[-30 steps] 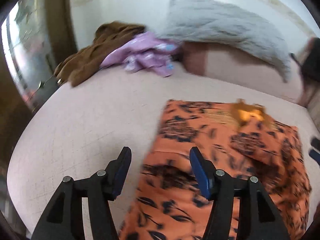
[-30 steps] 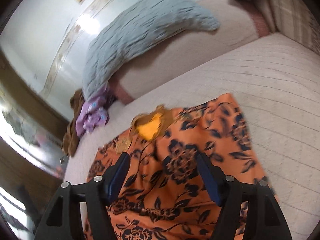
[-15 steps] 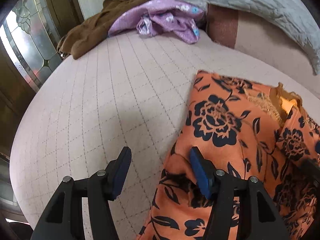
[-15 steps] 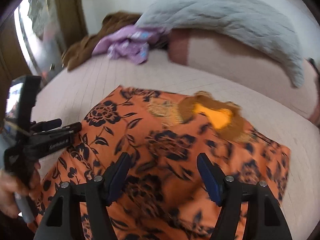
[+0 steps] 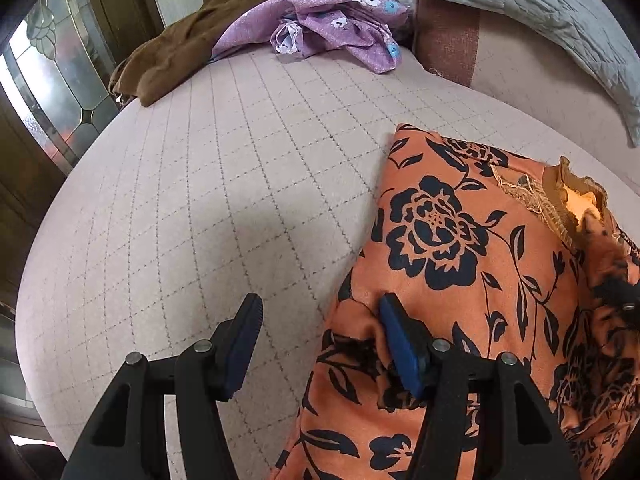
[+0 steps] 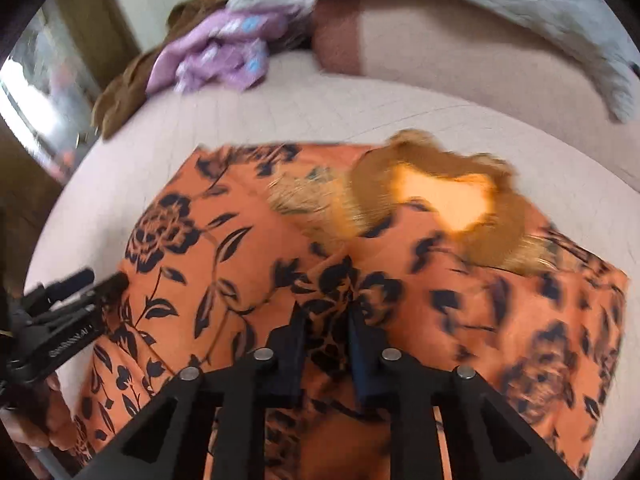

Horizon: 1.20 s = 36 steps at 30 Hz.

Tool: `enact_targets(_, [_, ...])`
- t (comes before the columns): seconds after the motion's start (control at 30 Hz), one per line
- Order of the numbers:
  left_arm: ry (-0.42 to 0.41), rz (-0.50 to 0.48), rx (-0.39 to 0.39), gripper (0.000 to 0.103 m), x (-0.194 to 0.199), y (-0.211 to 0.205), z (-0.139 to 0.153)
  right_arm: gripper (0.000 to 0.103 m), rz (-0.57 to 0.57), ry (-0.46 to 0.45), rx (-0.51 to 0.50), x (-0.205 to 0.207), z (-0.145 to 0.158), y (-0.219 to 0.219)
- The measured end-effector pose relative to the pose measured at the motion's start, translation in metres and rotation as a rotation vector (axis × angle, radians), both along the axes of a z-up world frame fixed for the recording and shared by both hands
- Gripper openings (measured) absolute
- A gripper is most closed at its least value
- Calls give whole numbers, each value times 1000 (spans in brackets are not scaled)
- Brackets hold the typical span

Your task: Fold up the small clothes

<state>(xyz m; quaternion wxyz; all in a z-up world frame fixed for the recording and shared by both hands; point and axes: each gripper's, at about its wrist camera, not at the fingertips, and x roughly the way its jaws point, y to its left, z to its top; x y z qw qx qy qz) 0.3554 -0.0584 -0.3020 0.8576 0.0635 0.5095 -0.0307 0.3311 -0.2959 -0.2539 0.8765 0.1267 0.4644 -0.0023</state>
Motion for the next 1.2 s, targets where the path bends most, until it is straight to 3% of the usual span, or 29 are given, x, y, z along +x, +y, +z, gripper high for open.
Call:
enact_targets(0.23, [-22, -5, 41, 62, -6, -6, 1, 17, -198, -228, 169, -95, 33, -76])
enact_targets(0.3, [-35, -9, 67, 62, -9, -10, 1, 17, -254, -265, 224, -131, 28, -102])
enact_targets(0.4, [-53, -22, 104, 62, -13, -18, 1, 17, -309, -227, 299, -162, 10, -123])
enact_targets(0.57, [-75, -40, 154, 62, -17, -23, 3, 21, -387, -2, 401, -182, -22, -149])
enact_targets(0.63, [-75, -39, 152, 62, -17, -22, 3, 21, -406, -23, 465, -188, -19, -161])
enact_targets(0.7, [-73, -37, 148, 62, -16, -20, 4, 34, -437, -84, 488, -193, -12, -173])
enact_targets(0.73, [-73, -36, 149, 62, -17, -21, 4, 71, -451, -120, 498, -194, -7, -178])
enact_targets(0.77, [-74, -37, 153, 62, -17, -21, 4, 90, -462, -170, 508, -193, -4, -183])
enact_targets(0.8, [-76, -40, 157, 62, -17, -20, 4, 90, -461, -220, 513, -190, 0, -185])
enact_targets(0.87, [-80, -43, 167, 62, -17, -22, 4, 88, -424, -237, 538, -173, 0, -189])
enact_targets(0.9, [-82, -45, 170, 62, -17, -22, 3, 87, -415, -223, 562, -162, -4, -191])
enact_targets(0.97, [-82, -48, 169, 62, -17, -21, 3, 67, -402, -184, 584, -141, -17, -190])
enact_targets(1.1, [-80, -44, 170, 62, -18, -23, 3, 61, -407, -84, 547, -110, -47, -190])
enact_targets(1.2, [-86, -49, 184, 62, -18, -26, 3, 51, -379, -64, 528, -99, -53, -185])
